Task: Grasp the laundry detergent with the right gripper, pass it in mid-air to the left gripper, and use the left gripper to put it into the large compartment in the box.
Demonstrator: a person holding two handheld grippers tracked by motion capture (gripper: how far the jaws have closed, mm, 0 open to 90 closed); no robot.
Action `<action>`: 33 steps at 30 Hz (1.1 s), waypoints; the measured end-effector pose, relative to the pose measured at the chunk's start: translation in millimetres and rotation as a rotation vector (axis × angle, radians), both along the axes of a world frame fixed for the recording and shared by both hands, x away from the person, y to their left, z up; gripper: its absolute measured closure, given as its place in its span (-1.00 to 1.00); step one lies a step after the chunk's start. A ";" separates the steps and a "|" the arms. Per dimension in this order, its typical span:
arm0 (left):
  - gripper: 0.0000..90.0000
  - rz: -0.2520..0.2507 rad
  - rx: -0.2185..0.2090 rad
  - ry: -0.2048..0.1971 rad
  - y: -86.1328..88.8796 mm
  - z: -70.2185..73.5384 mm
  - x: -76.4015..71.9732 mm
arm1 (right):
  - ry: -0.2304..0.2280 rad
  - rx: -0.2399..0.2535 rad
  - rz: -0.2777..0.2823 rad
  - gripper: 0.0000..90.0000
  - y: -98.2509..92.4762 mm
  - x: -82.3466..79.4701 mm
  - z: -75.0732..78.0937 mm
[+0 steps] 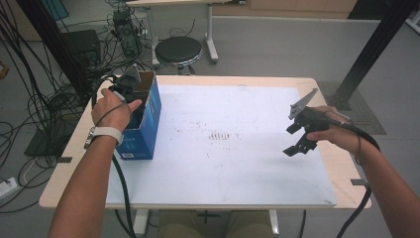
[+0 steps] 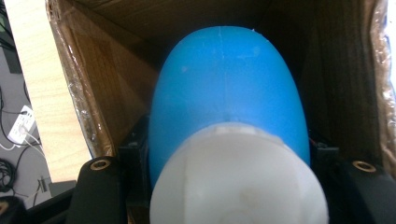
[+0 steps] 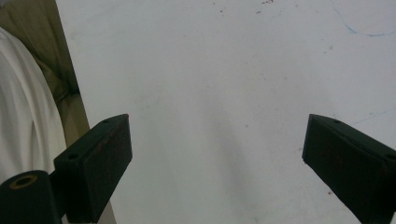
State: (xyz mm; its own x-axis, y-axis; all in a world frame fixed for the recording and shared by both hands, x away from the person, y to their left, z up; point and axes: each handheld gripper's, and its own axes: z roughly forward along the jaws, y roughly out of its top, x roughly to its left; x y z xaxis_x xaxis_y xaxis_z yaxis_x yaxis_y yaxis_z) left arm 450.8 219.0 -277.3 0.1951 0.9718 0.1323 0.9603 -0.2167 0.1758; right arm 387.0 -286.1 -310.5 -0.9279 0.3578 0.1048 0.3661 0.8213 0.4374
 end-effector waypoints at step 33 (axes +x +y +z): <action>-0.17 -0.001 0.005 -0.003 -1.2 -0.3 -0.9 | -0.006 0.004 0.001 -0.82 -0.4 1.3 1.0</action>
State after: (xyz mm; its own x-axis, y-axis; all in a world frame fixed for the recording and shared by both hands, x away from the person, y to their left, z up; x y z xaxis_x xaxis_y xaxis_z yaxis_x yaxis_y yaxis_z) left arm 449.8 217.9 -277.6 0.1960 0.9708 0.1381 0.9595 -0.2189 0.1772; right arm 388.3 -286.5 -309.5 -0.9287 0.3569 0.1006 0.3630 0.8197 0.4430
